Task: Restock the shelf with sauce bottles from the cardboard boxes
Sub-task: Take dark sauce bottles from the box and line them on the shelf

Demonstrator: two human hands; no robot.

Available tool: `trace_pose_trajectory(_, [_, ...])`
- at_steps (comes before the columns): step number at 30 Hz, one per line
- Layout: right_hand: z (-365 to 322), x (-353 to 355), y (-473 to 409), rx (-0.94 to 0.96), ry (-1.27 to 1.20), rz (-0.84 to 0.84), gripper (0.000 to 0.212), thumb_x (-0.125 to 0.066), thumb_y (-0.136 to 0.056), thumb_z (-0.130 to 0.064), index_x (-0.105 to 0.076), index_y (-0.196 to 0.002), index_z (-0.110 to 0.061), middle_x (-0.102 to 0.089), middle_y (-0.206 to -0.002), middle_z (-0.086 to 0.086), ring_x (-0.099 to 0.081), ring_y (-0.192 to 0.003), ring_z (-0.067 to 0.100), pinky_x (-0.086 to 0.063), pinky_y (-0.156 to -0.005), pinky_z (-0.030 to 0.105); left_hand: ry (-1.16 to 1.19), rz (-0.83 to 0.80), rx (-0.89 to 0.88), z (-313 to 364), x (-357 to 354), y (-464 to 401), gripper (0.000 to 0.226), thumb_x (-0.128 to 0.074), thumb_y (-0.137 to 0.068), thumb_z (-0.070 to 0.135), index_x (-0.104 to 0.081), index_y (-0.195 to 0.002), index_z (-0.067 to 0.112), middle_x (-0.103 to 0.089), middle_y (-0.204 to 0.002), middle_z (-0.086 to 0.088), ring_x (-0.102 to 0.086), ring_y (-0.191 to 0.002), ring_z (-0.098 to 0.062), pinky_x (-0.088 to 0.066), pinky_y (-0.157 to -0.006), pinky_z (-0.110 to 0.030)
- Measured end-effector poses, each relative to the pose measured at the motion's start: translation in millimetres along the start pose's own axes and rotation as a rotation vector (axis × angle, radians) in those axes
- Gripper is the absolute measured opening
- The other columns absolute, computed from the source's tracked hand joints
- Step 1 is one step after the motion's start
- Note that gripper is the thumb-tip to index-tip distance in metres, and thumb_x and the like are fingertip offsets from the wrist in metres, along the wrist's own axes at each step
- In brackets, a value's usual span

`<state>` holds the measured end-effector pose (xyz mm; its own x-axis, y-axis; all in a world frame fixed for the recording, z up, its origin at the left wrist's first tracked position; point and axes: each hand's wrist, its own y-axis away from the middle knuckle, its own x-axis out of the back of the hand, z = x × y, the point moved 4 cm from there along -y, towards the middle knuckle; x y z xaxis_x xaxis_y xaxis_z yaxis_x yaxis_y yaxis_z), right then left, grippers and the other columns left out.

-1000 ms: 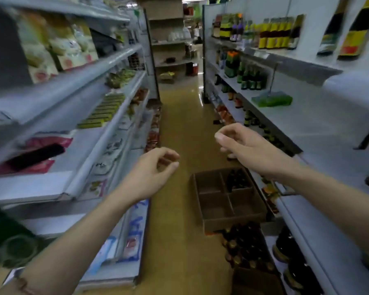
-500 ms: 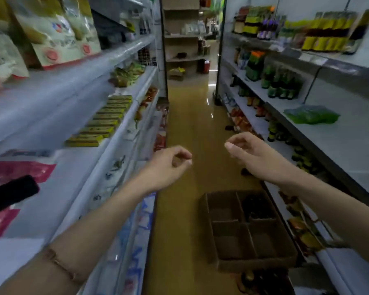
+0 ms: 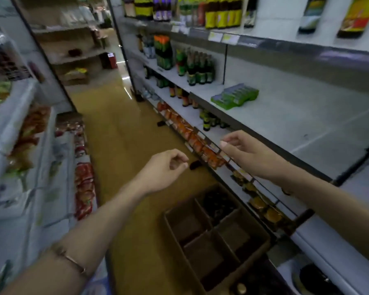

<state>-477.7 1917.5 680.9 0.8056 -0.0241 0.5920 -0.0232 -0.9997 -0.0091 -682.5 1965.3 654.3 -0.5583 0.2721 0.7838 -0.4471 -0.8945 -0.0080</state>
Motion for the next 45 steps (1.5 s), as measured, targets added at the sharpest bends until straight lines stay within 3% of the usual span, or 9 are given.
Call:
trace_pose_trajectory(6, [30.2, 29.9, -84.8, -0.115, -0.031, 0.077, 0.039, -0.047, -0.097, -0.048, -0.051, -0.124, -0.02, -0.058, -0.111, -0.004, -0.058, -0.104, 0.014, -0.051, -0.091, 0.036, -0.05, -0.145, -0.099, 0.4, -6.4, -117.7, 0.008, -0.053, -0.097, 0.03, -0.055, -0.104, 0.032, -0.061, -0.105, 0.009, -0.057, -0.094, -0.005, -0.042, -0.067, -0.008])
trace_pose_trajectory(10, [57.6, 45.3, -116.1, -0.17, -0.028, 0.12, 0.037, -0.047, -0.097, -0.047, -0.051, -0.124, -0.022, -0.056, -0.11, -0.008, -0.055, -0.096, 0.005, -0.043, -0.072, 0.018, -0.038, -0.241, -0.168, -1.6, -29.1, -181.1, 0.01, -0.052, -0.097, 0.03, -0.055, -0.106, 0.031, -0.059, -0.103, 0.011, -0.056, -0.093, -0.003, -0.044, -0.068, -0.011])
trace_pose_trajectory(19, [151.3, 23.7, -155.9, -0.401, -0.083, 0.378, 0.041, -0.049, -0.097, -0.04, -0.049, -0.129, -0.014, -0.057, -0.116, -0.004, -0.057, -0.107, 0.014, -0.047, -0.09, 0.026, -0.098, -0.63, -0.327, -67.2, -144.1, -317.5, 0.024, -0.052, -0.097, 0.019, -0.057, -0.12, 0.021, -0.058, -0.111, 0.008, -0.055, -0.097, -0.005, -0.042, -0.074, -0.012])
trace_pose_trajectory(23, [197.5, -21.4, -193.4, -0.557, -0.168, 0.492, 0.034, -0.051, -0.096, -0.04, -0.052, -0.12, -0.016, -0.058, -0.111, -0.003, -0.06, -0.104, 0.016, -0.051, -0.09, 0.034, -0.11, -0.77, -0.403, -112.5, -187.8, -381.0, 0.027, -0.052, -0.097, 0.017, -0.054, -0.123, 0.023, -0.055, -0.115, 0.006, -0.055, -0.102, -0.008, -0.044, -0.082, -0.017])
trace_pose_trajectory(28, [260.3, -92.0, -225.0, -0.715, -0.239, 0.656, 0.021, -0.055, -0.095, -0.035, -0.054, -0.112, -0.022, -0.065, -0.104, -0.001, -0.063, -0.095, 0.011, -0.049, -0.08, 0.024, -0.231, -0.89, -0.517, -178.8, -240.1, -418.4, 0.034, -0.051, -0.096, 0.016, -0.051, -0.129, 0.023, -0.047, -0.118, 0.009, -0.052, -0.1, -0.005, -0.038, -0.081, -0.011])
trace_pose_trajectory(32, [316.3, -149.0, -242.7, -0.808, -0.282, 0.701, 0.023, -0.059, -0.095, -0.031, -0.056, -0.114, -0.018, -0.062, -0.102, -0.006, -0.061, -0.089, 0.003, -0.051, -0.078, 0.019, -0.207, -0.972, -0.469, -222.6, -296.8, -428.2, 0.036, -0.049, -0.097, 0.012, -0.049, -0.132, 0.018, -0.044, -0.12, 0.005, -0.049, -0.094, -0.003, -0.032, -0.074, -0.001])
trace_pose_trajectory(34, [347.2, -174.9, -249.8, -0.831, -0.278, 0.702, 0.024, -0.06, -0.095, -0.029, -0.056, -0.115, -0.016, -0.056, -0.106, -0.005, -0.058, -0.085, 0.002, -0.048, -0.073, 0.012, -0.202, -0.953, -0.444, -241.1, -326.0, -432.7, 0.036, -0.05, -0.096, 0.012, -0.048, -0.132, 0.019, -0.044, -0.12, 0.006, -0.051, -0.094, -0.004, -0.033, -0.075, -0.007])
trace_pose_trajectory(40, [458.4, -250.7, -269.0, -0.881, -0.279, 0.622, 0.019, -0.061, -0.094, -0.029, -0.049, -0.109, -0.028, -0.051, -0.117, -0.003, -0.058, -0.1, 0.013, -0.051, -0.088, 0.03, -0.236, -0.93, -0.536, -302.8, -415.4, -445.8, 0.047, -0.053, -0.095, 0.016, -0.041, -0.14, 0.018, -0.046, -0.127, 0.001, -0.054, -0.102, -0.013, -0.046, -0.081, -0.022])
trace_pose_trajectory(45, [553.5, -318.6, -277.9, -0.975, -0.293, 0.532, 0.046, -0.057, -0.096, -0.037, -0.043, -0.135, -0.019, -0.048, -0.136, 0.004, -0.052, -0.118, 0.017, -0.046, -0.095, 0.03, -0.453, -0.915, -0.533, -383.6, -507.7, -460.3, 0.062, -0.057, -0.091, 0.018, -0.03, -0.147, 0.014, -0.04, -0.14, -0.008, -0.048, -0.117, -0.025, -0.046, -0.094, -0.037])
